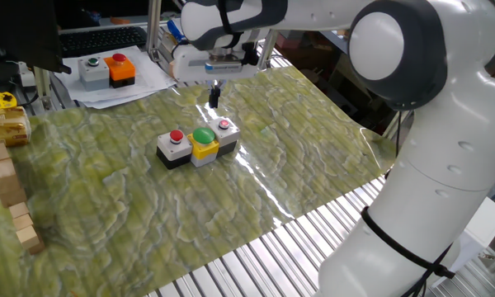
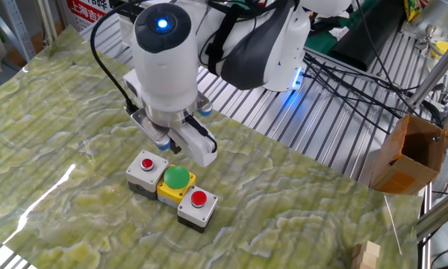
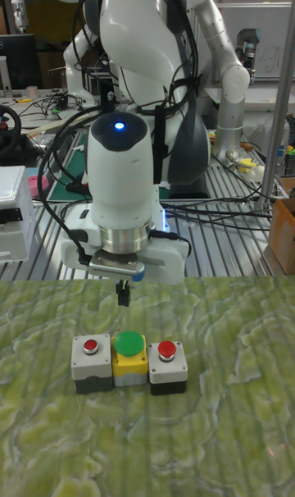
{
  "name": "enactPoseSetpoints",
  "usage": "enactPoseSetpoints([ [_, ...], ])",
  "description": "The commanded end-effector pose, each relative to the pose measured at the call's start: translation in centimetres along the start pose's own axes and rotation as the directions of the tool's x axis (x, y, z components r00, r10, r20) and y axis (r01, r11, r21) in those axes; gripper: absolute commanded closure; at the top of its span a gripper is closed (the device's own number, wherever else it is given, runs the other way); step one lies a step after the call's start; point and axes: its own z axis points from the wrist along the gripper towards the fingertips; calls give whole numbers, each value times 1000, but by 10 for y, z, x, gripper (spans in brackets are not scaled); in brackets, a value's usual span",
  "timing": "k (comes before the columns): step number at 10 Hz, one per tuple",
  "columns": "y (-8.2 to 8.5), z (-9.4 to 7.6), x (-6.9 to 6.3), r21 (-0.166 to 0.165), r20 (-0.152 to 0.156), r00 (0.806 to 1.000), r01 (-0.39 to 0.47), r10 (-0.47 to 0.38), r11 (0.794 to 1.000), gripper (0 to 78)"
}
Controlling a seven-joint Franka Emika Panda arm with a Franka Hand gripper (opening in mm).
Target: Press three buttons from left to right in sequence
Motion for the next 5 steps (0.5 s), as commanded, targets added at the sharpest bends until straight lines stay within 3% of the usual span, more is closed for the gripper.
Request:
enactPoseSetpoints([
  [1, 0, -2, -1, 15, -21, 998, 67, -67, 998, 762],
  [4, 0, -2, -1, -3, -16, 996, 85, -85, 996, 762],
  [5, 0, -2, -1, -33, -15, 998, 67, -68, 997, 762],
])
